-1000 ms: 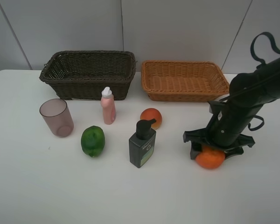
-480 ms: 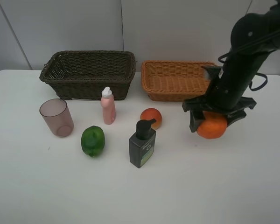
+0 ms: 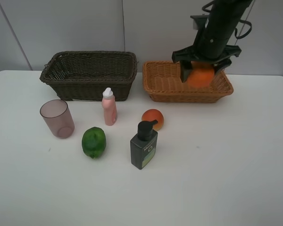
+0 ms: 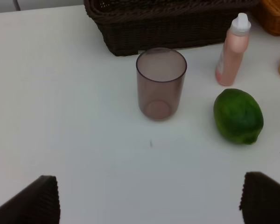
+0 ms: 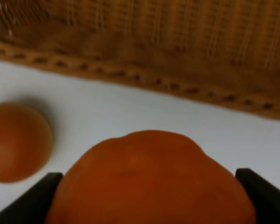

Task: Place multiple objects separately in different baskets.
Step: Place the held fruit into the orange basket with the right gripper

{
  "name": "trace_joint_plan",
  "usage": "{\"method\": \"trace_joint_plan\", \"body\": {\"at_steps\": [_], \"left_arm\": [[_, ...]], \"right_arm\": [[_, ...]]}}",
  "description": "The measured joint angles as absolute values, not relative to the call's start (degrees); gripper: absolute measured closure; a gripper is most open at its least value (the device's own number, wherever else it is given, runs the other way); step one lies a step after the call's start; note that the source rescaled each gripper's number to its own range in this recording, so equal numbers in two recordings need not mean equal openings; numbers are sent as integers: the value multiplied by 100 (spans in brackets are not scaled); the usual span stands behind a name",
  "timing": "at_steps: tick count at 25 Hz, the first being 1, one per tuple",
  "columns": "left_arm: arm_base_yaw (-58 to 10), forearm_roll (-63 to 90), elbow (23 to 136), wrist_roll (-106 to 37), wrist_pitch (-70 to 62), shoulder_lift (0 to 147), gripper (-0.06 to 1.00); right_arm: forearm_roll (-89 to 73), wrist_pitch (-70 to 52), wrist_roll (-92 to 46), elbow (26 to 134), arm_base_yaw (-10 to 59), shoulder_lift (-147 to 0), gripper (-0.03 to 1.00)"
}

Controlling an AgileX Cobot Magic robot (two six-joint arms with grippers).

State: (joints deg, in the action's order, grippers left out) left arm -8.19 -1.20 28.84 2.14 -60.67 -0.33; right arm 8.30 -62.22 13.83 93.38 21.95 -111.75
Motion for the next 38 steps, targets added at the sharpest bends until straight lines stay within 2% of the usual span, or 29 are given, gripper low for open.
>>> {"method": "trace_joint_plan", "body": {"at_steps": [8, 17, 29, 31, 35, 38], "left_arm": [[-819, -120, 2884, 214, -6067, -33, -6], [-819, -120, 2884, 214, -6067, -33, -6], [-819, -120, 2884, 214, -6067, -33, -6], [-819, -120, 2884, 214, -6067, -33, -6], [-819, -120, 2884, 214, -6067, -33, -6], [-819, -120, 2884, 214, -6067, -33, -6]], "right_arm": [[1066, -5759, 1383, 10515, 1996, -12164, 35], [1095, -4736, 1383, 10531, 1766, -12778, 35], [1078, -4446, 1383, 10535, 1727, -13161, 35], [1078, -4414, 1383, 10535, 1727, -13161, 29], [1078, -4415, 1383, 10535, 1727, -13161, 10], [1078, -4541, 1383, 10535, 1727, -13146, 7]]}}
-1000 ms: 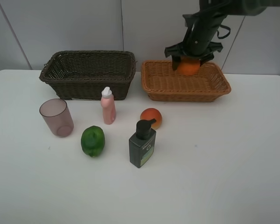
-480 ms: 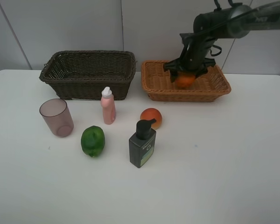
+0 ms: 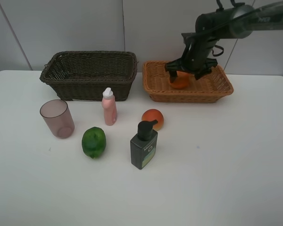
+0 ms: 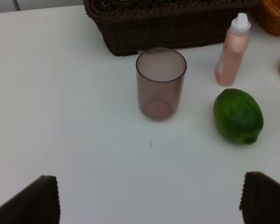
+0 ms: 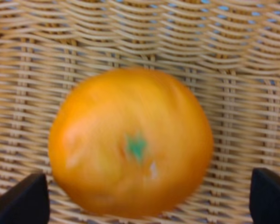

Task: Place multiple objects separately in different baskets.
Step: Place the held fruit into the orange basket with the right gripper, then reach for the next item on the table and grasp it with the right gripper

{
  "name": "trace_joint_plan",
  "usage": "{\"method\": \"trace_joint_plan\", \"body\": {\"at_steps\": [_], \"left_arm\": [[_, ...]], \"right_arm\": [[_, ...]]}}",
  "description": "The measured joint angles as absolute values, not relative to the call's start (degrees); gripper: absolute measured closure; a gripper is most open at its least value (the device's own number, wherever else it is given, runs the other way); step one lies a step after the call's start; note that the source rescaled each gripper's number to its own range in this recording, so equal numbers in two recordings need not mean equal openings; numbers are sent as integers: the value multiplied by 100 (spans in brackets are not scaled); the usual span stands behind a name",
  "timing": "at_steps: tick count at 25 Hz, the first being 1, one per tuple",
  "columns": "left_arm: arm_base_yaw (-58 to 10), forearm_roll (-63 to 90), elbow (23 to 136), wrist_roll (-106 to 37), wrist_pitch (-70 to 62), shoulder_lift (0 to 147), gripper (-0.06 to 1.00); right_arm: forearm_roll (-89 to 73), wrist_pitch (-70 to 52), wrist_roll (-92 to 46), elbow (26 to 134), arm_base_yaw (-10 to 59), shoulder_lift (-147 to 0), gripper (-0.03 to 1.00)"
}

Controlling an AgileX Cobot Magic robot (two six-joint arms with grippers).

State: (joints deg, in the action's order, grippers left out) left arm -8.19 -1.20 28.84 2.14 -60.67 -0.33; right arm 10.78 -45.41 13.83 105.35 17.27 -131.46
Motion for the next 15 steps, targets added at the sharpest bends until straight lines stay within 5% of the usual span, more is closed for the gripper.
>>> {"method": "trace_joint_plan", "body": {"at_steps": [15], "left_arm": [[-819, -120, 2884, 214, -6067, -33, -6]], "right_arm": [[590, -5888, 2064, 10576, 2473, -12133, 6]]}}
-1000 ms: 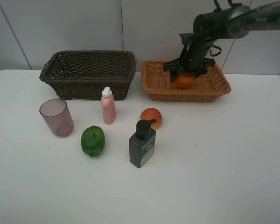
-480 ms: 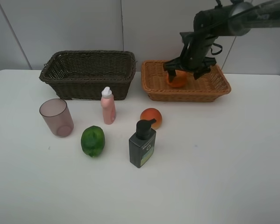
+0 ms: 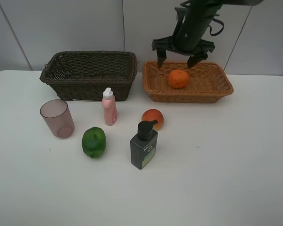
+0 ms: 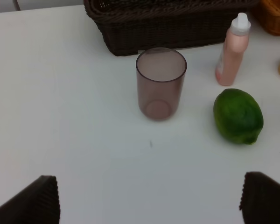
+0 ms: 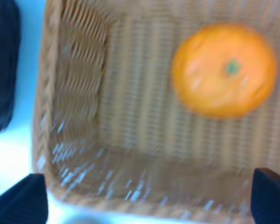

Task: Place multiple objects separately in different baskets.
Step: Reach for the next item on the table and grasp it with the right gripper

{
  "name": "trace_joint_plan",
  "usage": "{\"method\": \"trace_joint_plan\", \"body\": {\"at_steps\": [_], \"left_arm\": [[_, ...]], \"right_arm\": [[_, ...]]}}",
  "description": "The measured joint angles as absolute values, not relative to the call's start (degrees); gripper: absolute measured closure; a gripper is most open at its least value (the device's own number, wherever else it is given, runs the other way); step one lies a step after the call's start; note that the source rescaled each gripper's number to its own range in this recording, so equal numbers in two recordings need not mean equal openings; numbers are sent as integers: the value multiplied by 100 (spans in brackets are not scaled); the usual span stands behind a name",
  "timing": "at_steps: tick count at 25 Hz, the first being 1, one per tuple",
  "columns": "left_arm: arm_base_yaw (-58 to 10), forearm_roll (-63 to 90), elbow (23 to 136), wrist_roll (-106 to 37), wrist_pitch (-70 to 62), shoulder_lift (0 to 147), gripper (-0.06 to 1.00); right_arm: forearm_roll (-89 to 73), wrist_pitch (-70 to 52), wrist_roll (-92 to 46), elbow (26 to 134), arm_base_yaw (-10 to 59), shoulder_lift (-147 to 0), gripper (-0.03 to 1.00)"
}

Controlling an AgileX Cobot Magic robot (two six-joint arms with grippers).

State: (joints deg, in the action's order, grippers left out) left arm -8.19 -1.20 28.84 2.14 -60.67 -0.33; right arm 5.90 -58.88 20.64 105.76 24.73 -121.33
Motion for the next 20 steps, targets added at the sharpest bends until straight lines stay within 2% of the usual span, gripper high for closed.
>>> {"method": "trace_joint_plan", "body": {"at_steps": [9, 20], "left_arm": [[-819, -120, 2884, 214, -6067, -33, -6], [-819, -120, 2884, 214, -6067, -33, -6]], "right_arm": [[739, -6893, 2861, 10576, 3332, -12133, 6], [1248, -6642, 4020, 10371, 4027, -12121, 5]]}}
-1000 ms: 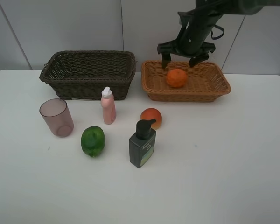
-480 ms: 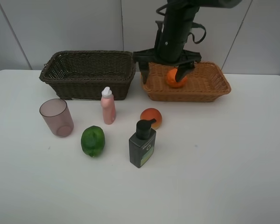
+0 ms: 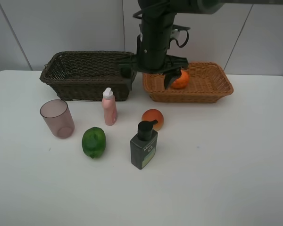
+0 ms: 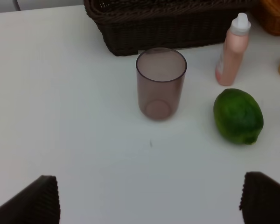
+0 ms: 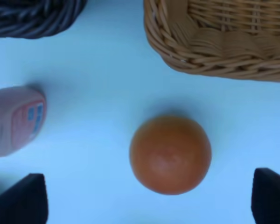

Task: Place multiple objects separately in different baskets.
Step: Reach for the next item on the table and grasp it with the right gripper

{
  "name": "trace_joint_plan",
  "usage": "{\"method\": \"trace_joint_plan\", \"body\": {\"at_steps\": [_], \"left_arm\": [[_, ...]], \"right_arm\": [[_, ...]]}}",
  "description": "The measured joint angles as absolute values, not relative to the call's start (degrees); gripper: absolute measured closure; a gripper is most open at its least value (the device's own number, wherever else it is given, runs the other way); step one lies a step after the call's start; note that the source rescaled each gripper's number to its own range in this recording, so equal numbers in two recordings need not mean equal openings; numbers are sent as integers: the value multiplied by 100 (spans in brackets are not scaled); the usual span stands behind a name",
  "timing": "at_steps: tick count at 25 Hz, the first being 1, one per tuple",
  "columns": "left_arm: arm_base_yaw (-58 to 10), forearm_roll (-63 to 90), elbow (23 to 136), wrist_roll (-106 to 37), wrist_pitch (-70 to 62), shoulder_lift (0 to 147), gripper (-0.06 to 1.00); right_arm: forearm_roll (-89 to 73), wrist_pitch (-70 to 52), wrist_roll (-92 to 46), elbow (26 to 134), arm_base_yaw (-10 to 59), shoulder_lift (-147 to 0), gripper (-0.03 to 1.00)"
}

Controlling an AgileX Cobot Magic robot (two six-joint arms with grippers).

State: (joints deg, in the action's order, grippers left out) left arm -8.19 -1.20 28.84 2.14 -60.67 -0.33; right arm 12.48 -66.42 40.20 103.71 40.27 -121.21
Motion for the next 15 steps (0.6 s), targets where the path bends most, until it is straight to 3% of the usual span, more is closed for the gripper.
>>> {"method": "trace_joint_plan", "body": {"at_steps": [15], "left_arm": [[-819, -120, 2884, 214, -6067, -33, -6]], "right_arm": [[1877, -5123, 5129, 8783, 4125, -12115, 5]]}}
